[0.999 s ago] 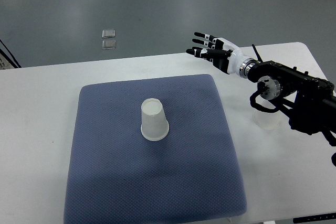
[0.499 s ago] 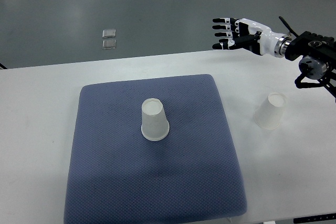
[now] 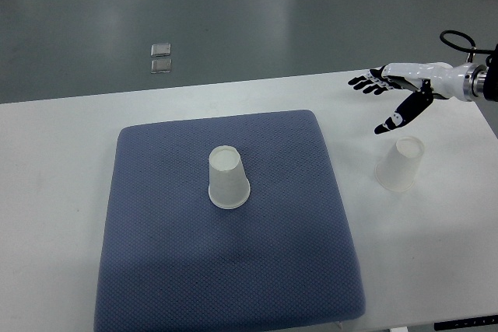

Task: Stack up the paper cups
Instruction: 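Lower the right hand around the white cup and close fingers on it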

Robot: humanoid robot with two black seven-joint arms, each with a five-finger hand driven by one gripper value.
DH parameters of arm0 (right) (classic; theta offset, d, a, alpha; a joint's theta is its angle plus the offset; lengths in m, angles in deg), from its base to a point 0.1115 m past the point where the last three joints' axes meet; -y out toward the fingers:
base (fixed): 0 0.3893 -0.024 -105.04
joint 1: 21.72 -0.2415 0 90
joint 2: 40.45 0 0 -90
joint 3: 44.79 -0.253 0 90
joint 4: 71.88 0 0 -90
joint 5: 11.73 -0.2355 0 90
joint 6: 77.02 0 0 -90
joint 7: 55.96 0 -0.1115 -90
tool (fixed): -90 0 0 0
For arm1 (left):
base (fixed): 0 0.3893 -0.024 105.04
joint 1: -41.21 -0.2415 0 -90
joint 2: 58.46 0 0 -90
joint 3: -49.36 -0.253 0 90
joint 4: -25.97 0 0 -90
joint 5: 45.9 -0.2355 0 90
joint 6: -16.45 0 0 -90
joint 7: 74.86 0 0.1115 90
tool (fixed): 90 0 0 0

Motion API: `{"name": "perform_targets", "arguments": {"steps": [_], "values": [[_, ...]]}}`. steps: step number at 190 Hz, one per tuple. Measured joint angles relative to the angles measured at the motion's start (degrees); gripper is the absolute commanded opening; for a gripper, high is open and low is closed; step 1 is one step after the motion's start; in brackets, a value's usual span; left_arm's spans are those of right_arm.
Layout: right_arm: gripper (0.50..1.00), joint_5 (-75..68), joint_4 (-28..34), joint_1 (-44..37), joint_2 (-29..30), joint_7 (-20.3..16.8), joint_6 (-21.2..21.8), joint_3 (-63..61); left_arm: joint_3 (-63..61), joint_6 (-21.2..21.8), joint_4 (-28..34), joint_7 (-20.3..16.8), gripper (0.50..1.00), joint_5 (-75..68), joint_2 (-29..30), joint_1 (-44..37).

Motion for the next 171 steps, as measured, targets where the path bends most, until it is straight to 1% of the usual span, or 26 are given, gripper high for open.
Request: {"name": "perform_targets", "arguments": {"steps": [33,100,138,151,168,171], "values": [[0.924,8.1,0.2,0.3,-1.6,0.1,-2.9,3.5,0.0,0.0,0.0,0.0,1.0,0.0,0.0,0.0],[0.924,9.6,0.2,0.6,-2.0,0.1,-5.1,9.4,0.0,0.0,0.0,0.0,1.0,0.0,0.0,0.0],[0.919,10.5,0.1,1.6,-1.8,0.1,-9.5,11.4,0.0,0.0,0.0,0.0,1.0,0.0,0.0,0.0],[0.913,10.6,0.1,2.0,-1.8,0.1,-10.9,11.8,0.0,0.0,0.0,0.0,1.0,0.0,0.0,0.0],[0.901,10.7,0.1,2.1,-1.8,0.1,-11.7,12.3,0.0,0.0,0.0,0.0,1.0,0.0,0.0,0.0],[0.891,10.7,0.1,2.1,-1.7,0.1,-11.7,12.4,0.0,0.0,0.0,0.0,1.0,0.0,0.0,0.0]]}}
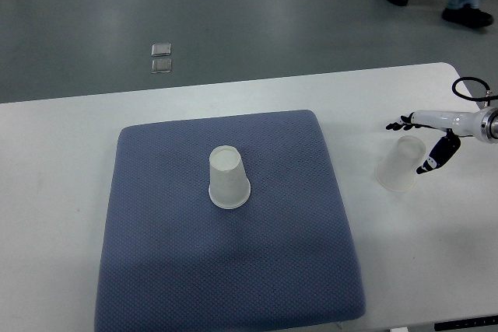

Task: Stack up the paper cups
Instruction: 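Lower the right hand around the white cup and close fingers on it, then lift the cup with the right hand and lower it onto the inverted cup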

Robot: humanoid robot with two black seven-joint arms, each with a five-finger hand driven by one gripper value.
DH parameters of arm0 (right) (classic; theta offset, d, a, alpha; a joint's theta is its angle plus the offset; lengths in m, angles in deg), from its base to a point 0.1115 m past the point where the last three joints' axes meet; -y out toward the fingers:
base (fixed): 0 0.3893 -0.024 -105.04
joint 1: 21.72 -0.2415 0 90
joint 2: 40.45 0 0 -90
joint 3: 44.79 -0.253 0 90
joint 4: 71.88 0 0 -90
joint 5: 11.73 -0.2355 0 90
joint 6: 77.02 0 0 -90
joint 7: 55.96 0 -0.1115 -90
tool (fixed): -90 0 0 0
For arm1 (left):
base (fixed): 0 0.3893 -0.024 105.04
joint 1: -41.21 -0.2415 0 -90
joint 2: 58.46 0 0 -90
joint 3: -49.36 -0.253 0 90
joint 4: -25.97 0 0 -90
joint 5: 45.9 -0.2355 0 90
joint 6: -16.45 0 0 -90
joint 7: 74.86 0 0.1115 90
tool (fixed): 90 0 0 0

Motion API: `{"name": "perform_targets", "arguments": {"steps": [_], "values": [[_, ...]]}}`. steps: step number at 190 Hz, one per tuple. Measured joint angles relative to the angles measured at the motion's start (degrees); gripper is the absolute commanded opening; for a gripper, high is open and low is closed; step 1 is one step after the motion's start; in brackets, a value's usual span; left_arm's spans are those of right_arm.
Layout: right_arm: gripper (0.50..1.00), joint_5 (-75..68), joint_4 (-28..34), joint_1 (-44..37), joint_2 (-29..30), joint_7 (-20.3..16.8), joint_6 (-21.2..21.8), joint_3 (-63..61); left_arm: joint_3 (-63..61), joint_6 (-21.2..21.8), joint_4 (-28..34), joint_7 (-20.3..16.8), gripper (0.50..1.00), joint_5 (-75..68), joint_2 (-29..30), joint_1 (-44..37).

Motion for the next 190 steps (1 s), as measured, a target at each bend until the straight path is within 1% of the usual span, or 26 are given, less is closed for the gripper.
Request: {"name": "perform_targets", "arguments": {"steps": [3,4,13,16,30,38,50,59,71,80,88,99,146,169,190], "values": [[0.883,0.1,0.0,0.0,0.1,0.0,-0.1,0.1,0.0,0.0,0.0,0.0,1.0,0.0,0.0,0.0],[0.87,0.1,0.0,0.0,0.1,0.0,-0.1,0.1,0.0,0.0,0.0,0.0,1.0,0.0,0.0,0.0],[0.846,0.4,0.0,0.0,0.2,0.0,-0.4,0.3,0.0,0.0,0.0,0.0,1.0,0.0,0.0,0.0],[0.83,0.6,0.0,0.0,0.2,0.0,-0.5,0.4,0.0,0.0,0.0,0.0,1.0,0.0,0.0,0.0],[0.819,1.2,0.0,0.0,0.4,0.0,-0.9,0.5,0.0,0.0,0.0,0.0,1.0,0.0,0.0,0.0],[0.799,1.4,0.0,0.0,0.4,0.0,-1.0,0.5,0.0,0.0,0.0,0.0,1.0,0.0,0.0,0.0],[0.793,1.5,0.0,0.1,0.4,0.0,-1.0,0.5,0.0,0.0,0.0,0.0,1.0,0.0,0.0,0.0],[0.762,1.5,0.0,0.3,0.4,0.1,-1.1,0.5,0.0,0.0,0.0,0.0,1.0,0.0,0.0,0.0],[0.756,1.5,0.0,0.4,0.4,0.1,-1.1,0.5,0.0,0.0,0.0,0.0,1.0,0.0,0.0,0.0],[0.727,1.6,0.0,0.4,0.4,0.1,-1.1,0.5,0.0,0.0,0.0,0.0,1.0,0.0,0.0,0.0],[0.723,1.6,0.0,0.4,0.4,0.3,-1.1,0.5,0.0,0.0,0.0,0.0,1.0,0.0,0.0,0.0],[0.695,1.6,0.0,0.4,0.4,0.9,-1.1,0.5,0.0,0.0,0.0,0.0,1.0,0.0,0.0,0.0],[0.686,1.5,0.0,0.0,0.4,2.5,-0.8,0.4,0.0,0.0,0.0,0.0,1.0,0.0,0.0,0.0],[0.682,1.2,0.1,-0.8,-0.1,4.5,-0.5,-0.3,0.0,0.0,0.0,0.0,1.0,0.0,0.0,0.0],[0.65,0.9,0.4,-3.7,-0.2,7.0,0.1,-0.4,0.0,0.0,0.0,0.0,1.0,0.0,0.0,0.0]]}}
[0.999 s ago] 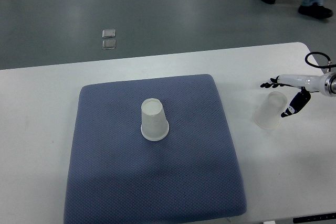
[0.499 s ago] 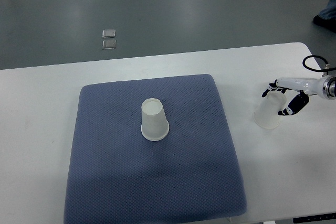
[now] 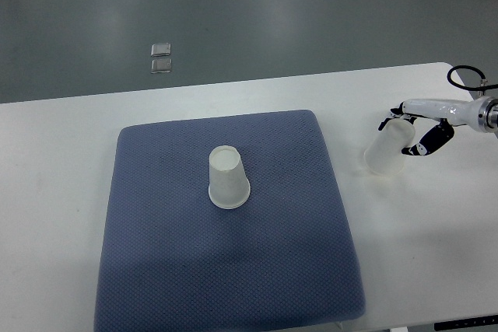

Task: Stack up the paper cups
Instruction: 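Lift the cup with the right hand and lower it onto the inverted cup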

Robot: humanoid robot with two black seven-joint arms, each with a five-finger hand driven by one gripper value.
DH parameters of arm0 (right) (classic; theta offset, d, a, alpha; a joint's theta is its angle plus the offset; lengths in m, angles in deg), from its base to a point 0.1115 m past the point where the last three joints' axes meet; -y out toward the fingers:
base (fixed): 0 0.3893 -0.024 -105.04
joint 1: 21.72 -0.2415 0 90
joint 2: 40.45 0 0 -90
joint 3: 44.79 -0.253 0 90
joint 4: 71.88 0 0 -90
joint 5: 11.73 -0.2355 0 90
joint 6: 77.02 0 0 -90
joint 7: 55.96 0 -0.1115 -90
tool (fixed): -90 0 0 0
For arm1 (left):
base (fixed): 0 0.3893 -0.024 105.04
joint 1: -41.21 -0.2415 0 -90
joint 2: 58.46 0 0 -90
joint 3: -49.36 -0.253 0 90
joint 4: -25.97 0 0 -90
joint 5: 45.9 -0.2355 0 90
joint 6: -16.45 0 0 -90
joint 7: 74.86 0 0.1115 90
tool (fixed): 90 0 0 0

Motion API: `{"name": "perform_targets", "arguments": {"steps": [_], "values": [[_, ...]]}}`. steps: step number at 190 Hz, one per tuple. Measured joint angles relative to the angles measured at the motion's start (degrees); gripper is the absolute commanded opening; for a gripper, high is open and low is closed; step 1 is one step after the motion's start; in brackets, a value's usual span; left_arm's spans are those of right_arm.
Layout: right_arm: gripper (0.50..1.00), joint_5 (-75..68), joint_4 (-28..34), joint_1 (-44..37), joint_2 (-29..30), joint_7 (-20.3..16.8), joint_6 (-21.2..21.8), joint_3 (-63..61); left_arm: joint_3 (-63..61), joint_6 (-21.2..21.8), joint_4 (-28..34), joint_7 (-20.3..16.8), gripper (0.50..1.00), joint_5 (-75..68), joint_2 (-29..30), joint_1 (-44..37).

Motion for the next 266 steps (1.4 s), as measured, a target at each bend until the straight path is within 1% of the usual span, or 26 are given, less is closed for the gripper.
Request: {"name": "perform_targets", "arguments": {"steps": [10,36,48,74,108,134,161,200,236,266], "values": [[0.617,-0.1,0.5,-1.7,0.0,1.5,1.0,0.0,0.0,0.0,0.0,0.0,1.0,0.0,0.0,0.0],[0.605,-0.3,2.6,-6.7,0.2,5.2,4.2,0.0,0.0,0.0,0.0,0.0,1.0,0.0,0.0,0.0],[0.599,-0.4,3.2,-8.9,0.5,6.2,5.7,0.0,0.0,0.0,0.0,0.0,1.0,0.0,0.0,0.0],[0.59,-1.3,4.0,-12.6,2.6,6.9,8.0,-0.2,0.0,0.0,0.0,0.0,1.0,0.0,0.0,0.0],[0.588,-2.5,4.1,-17.7,9.3,6.9,11.5,-0.5,0.0,0.0,0.0,0.0,1.0,0.0,0.0,0.0],[0.59,-4.5,4.0,-21.0,15.0,6.6,12.3,-0.5,0.0,0.0,0.0,0.0,1.0,0.0,0.0,0.0],[0.594,-5.1,3.6,-22.6,19.4,6.2,12.6,-0.4,0.0,0.0,0.0,0.0,1.0,0.0,0.0,0.0],[0.594,-5.0,2.8,-22.6,22.4,5.9,12.6,-0.1,0.0,0.0,0.0,0.0,1.0,0.0,0.0,0.0],[0.596,-4.7,0.9,-21.9,25.5,5.9,12.5,0.1,0.0,0.0,0.0,0.0,1.0,0.0,0.0,0.0],[0.599,-4.4,0.3,-21.1,26.7,5.5,12.1,0.3,0.0,0.0,0.0,0.0,1.0,0.0,0.0,0.0]]}}
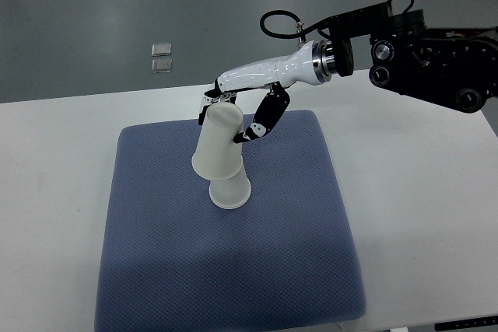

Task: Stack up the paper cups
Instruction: 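Lift the cup with the right hand and lower it onto the inverted cup, then open the right hand fingers to release the stacked cup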

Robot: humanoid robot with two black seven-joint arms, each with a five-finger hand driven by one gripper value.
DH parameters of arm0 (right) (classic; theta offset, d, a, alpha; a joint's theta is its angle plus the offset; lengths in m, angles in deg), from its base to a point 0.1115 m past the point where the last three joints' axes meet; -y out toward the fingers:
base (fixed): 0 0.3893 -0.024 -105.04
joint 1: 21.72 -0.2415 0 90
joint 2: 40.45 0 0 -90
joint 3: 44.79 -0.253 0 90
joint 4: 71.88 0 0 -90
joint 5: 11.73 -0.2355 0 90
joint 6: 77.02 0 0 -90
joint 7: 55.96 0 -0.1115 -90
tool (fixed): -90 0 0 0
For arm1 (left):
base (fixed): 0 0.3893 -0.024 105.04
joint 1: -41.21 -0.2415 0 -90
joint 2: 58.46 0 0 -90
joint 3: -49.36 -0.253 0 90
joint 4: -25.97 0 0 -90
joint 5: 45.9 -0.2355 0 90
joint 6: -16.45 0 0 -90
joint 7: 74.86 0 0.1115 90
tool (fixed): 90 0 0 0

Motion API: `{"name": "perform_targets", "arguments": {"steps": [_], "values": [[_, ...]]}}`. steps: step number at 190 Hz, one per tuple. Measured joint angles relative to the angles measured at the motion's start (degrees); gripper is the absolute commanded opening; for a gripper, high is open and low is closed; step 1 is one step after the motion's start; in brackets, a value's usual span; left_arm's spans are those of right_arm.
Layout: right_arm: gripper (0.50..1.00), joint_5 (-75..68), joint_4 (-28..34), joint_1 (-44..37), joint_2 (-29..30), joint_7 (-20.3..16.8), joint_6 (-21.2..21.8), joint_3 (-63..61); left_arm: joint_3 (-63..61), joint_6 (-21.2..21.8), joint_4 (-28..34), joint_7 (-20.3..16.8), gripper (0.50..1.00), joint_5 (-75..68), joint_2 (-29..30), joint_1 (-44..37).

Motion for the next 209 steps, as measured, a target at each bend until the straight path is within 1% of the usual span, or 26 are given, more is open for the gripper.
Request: {"name": "perform_targets", "arguments": {"steps": [36,105,209], "values": [[0.603,0.1,-1.0,1.0,1.2,-0.3,-0.3,0.1,0.0,0.0,0.0,0.0,1.0,0.0,0.0,0.0],[0.605,0.1,-2.4,0.8,1.5,-0.4,0.0,0.2,0.0,0.0,0.0,0.0,1.0,0.0,0.0,0.0],[0.607,-0.2,-2.5,-1.4,0.8,-0.3,2.2,-0.1,0.0,0.0,0.0,0.0,1.0,0.0,0.0,0.0]]}}
